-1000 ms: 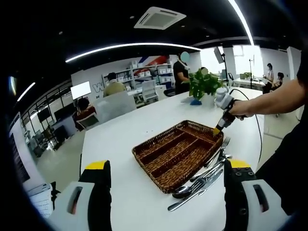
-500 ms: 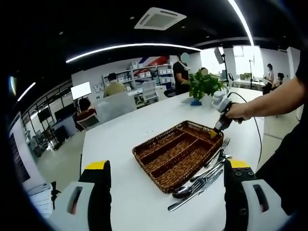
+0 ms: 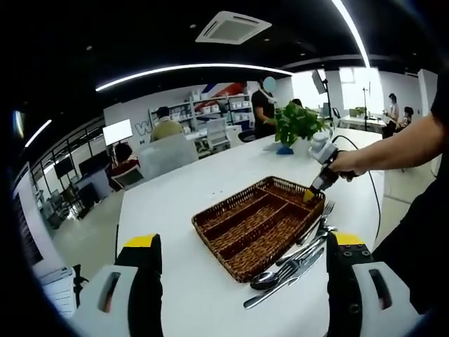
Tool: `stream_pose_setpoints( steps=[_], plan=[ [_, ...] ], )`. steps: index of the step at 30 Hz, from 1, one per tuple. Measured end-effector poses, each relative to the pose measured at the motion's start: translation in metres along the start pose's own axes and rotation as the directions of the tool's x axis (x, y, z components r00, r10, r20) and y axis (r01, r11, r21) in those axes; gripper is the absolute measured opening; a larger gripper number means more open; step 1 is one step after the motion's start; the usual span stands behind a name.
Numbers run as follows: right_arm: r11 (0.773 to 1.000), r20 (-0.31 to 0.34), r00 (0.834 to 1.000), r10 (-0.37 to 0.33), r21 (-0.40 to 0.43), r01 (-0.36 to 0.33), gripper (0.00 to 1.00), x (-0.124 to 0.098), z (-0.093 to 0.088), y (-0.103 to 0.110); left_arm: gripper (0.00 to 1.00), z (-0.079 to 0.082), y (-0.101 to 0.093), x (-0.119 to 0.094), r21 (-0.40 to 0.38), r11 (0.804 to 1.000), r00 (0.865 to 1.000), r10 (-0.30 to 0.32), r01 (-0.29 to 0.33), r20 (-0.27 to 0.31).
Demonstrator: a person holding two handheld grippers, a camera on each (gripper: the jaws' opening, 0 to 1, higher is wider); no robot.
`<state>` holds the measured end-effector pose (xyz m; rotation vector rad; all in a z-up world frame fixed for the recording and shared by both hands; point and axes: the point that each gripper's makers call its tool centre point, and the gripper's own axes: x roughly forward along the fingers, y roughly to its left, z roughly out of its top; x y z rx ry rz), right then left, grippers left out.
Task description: Arrange the knives, forks, and spoons in their matching storage slots by inserting each utensil handle-first until every utensil is classified and aligned in the correct compartment
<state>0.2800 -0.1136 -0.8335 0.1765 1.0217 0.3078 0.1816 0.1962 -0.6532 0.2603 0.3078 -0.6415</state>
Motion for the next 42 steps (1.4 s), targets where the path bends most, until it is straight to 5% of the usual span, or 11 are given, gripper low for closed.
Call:
stream_pose_setpoints(
  steps=[5,9,14,20,26,27,28,34,42],
  plan=[
    [0.989,0.115,0.993,-0.029,-0.138,0.045,0.26,-0.02,0.029,0.0,0.99,0.001,0.001,0.0,-0.002,1.0,1.0,0.003,-0.003,0.002],
    [0.956,0.245,0.969,-0.04,-0.274,0.108,0.53,-0.038,0.056,0.001,0.99,0.002,0.001,0.0,0.0,1.0,1.0,0.003,-0.003,0.002],
    [0.907,0.35,0.936,0.042,-0.406,0.111,0.74,-0.063,0.076,0.017,0.99,0.004,0.001,-0.001,0.001,1.0,1.0,0.003,-0.003,0.002],
    [0.899,0.436,0.889,0.138,-0.432,0.072,0.99,-0.09,0.089,0.031,0.99,0.004,0.002,-0.001,-0.007,1.0,1.0,0.001,-0.001,0.002],
    [0.855,0.428,0.874,0.23,-0.518,0.029,1.0,-0.104,0.079,0.044,0.99,0.004,0.003,0.0,-0.008,1.0,1.0,0.0,0.0,0.005],
    [0.836,0.461,0.848,0.262,-0.547,0.04,1.0,-0.111,0.082,0.049,0.99,0.004,0.003,0.0,-0.009,1.0,1.0,-0.002,0.002,0.007],
    [0.828,0.476,0.839,0.263,-0.558,0.057,1.0,-0.115,0.083,0.049,0.99,0.005,0.002,0.001,-0.01,1.0,1.0,-0.004,0.004,0.01],
    [0.85,0.51,0.809,0.293,-0.527,0.024,1.0,-0.136,0.074,0.048,0.99,0.005,0.003,0.003,-0.008,1.0,1.0,-0.008,0.008,0.012],
    [0.851,0.5,0.821,0.275,-0.525,0.035,1.0,-0.152,0.046,0.043,0.99,0.0,0.009,0.004,-0.007,1.0,1.0,-0.005,0.005,-0.001]
  ],
)
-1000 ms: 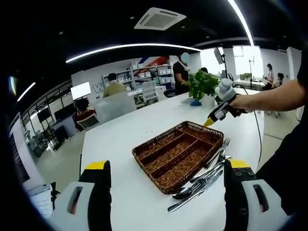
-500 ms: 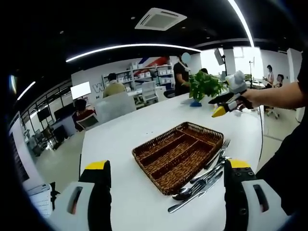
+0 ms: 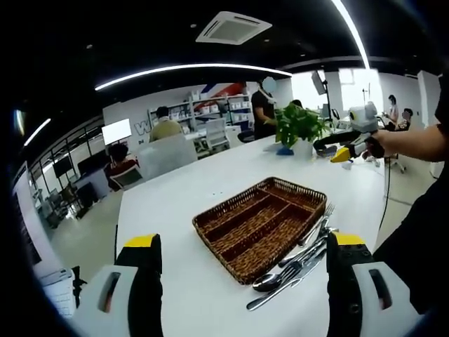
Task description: Arrange the knives, forks, and spoons in their matching storage slots by inserting each utensil handle-first until every utensil is classified and aligned in the correct compartment
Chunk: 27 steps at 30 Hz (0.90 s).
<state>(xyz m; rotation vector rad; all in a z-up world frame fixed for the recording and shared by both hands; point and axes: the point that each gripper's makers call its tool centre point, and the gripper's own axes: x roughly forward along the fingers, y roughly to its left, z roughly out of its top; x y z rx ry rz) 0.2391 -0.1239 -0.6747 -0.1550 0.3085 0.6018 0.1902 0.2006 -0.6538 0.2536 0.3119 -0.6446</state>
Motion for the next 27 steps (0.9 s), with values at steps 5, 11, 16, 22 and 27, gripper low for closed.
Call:
stream_pose_setpoints(
  steps=[5,11,16,22,27],
  plan=[
    [1.0,-0.023,1.0,0.014,0.005,-0.014,1.0,-0.015,-0.003,0.009,0.99,-0.002,-0.001,0.001,0.004,1.0,1.0,-0.007,0.007,-0.006],
    [0.999,0.011,0.999,0.03,-0.022,-0.03,1.0,-0.029,0.004,0.017,0.99,-0.003,-0.003,0.004,0.008,1.0,1.0,-0.016,0.016,-0.011],
    [0.999,0.02,0.999,0.045,-0.005,-0.045,1.0,-0.036,-0.003,0.024,0.99,-0.004,-0.002,0.004,0.006,1.0,1.0,-0.011,0.011,-0.012],
    [1.0,0.017,1.0,0.024,0.016,-0.024,1.0,-0.045,-0.004,0.021,0.99,-0.006,-0.003,0.002,0.015,1.0,1.0,-0.012,0.013,-0.019],
    [1.0,0.016,1.0,0.024,0.021,-0.024,1.0,-0.046,-0.006,0.02,0.99,-0.007,0.001,-0.001,0.015,1.0,1.0,-0.006,0.007,-0.021]
  ],
)
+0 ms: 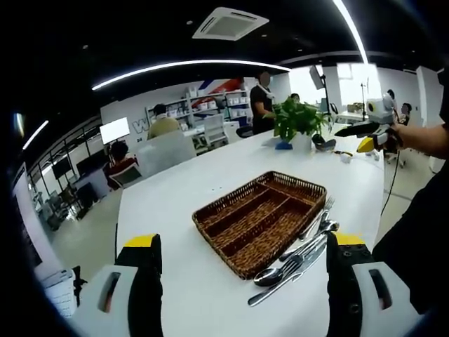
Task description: Arrange the knives, forks, and spoons in their matching storage slots by inserting each utensil handle-first until every utensil is classified and aligned in the correct compartment
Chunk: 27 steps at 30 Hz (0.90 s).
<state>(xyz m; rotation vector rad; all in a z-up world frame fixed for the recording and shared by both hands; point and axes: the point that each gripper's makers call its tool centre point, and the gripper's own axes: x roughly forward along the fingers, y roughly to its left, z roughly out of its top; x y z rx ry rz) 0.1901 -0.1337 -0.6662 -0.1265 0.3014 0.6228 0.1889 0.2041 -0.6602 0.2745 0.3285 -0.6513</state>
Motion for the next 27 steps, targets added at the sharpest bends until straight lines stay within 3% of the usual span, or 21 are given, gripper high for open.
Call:
stream_pose_setpoints(
  steps=[5,7,17,22,25,27],
  plan=[
    [1.0,0.016,1.0,0.005,-0.009,-0.004,1.0,-0.003,0.005,0.003,0.99,-0.001,-0.002,-0.001,-0.005,1.0,1.0,0.0,0.0,0.001],
    [1.0,-0.019,1.0,0.017,0.027,-0.016,1.0,-0.003,0.001,0.005,0.99,-0.005,-0.002,-0.002,-0.015,1.0,1.0,0.0,0.0,-0.002],
    [1.0,0.0,1.0,0.015,-0.011,-0.015,1.0,-0.006,0.006,0.007,0.99,-0.008,-0.002,-0.004,-0.024,1.0,1.0,0.003,-0.003,-0.006],
    [1.0,0.009,1.0,0.02,-0.01,-0.02,1.0,-0.005,0.008,0.007,0.99,-0.003,-0.01,0.001,0.002,1.0,1.0,-0.02,0.02,-0.012],
    [1.0,0.011,1.0,0.023,-0.001,-0.023,1.0,-0.005,0.009,0.007,0.99,0.01,-0.024,0.007,0.043,0.996,0.997,-0.079,0.079,0.0],
    [0.999,0.008,0.999,0.035,0.027,-0.035,1.0,-0.005,0.009,0.009,0.99,0.014,-0.026,0.013,0.061,0.994,0.996,-0.086,0.086,-0.007]
  ],
)
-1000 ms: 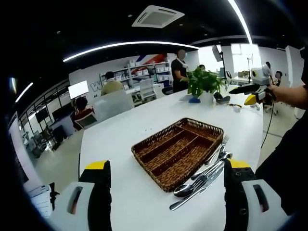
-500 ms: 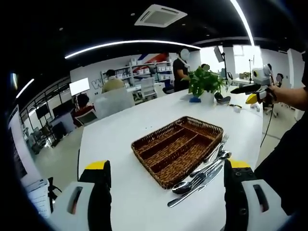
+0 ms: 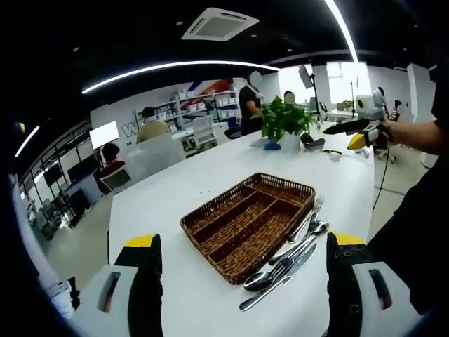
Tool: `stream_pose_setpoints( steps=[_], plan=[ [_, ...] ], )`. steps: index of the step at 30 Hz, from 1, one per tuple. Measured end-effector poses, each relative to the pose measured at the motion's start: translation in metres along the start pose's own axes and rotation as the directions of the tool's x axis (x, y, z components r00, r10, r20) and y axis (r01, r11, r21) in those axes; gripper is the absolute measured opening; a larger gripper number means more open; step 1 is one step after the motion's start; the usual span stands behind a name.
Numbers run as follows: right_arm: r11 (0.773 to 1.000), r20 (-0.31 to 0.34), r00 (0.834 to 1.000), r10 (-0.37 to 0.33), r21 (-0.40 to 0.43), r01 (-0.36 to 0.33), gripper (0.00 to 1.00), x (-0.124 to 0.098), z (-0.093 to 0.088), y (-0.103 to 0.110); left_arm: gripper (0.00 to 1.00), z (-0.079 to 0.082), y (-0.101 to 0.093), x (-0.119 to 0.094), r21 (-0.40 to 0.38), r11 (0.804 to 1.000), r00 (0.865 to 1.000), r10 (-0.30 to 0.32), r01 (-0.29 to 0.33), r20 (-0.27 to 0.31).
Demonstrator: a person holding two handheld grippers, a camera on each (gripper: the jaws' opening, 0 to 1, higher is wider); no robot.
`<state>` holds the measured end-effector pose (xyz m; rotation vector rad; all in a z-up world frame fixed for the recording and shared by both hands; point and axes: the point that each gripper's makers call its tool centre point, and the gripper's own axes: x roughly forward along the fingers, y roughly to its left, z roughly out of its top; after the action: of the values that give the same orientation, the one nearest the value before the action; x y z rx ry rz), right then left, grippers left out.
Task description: Arrange the knives, forks, and spoons in their matching storage slots by inserting each utensil handle-first until every utensil is classified and aligned in the correct compartment
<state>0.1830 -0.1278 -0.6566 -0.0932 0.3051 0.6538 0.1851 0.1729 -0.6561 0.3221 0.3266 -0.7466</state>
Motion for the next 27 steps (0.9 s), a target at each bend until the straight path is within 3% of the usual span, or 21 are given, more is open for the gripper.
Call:
stream_pose_setpoints(
  steps=[8,16,27],
  plan=[
    [1.0,-0.003,1.0,-0.012,-0.021,0.012,1.0,-0.006,0.0,-0.002,0.98,0.008,-0.014,0.02,0.086,0.993,0.996,-0.077,0.08,-0.037],
    [1.0,0.019,1.0,-0.014,0.004,0.014,1.0,-0.011,0.004,-0.004,0.97,0.017,-0.03,0.038,0.149,0.972,0.984,-0.174,0.179,-0.047],
    [1.0,0.023,0.999,-0.023,0.01,0.023,1.0,-0.014,0.002,-0.008,0.96,0.009,-0.043,0.057,0.244,0.931,0.96,-0.247,0.273,-0.133]
  ],
)
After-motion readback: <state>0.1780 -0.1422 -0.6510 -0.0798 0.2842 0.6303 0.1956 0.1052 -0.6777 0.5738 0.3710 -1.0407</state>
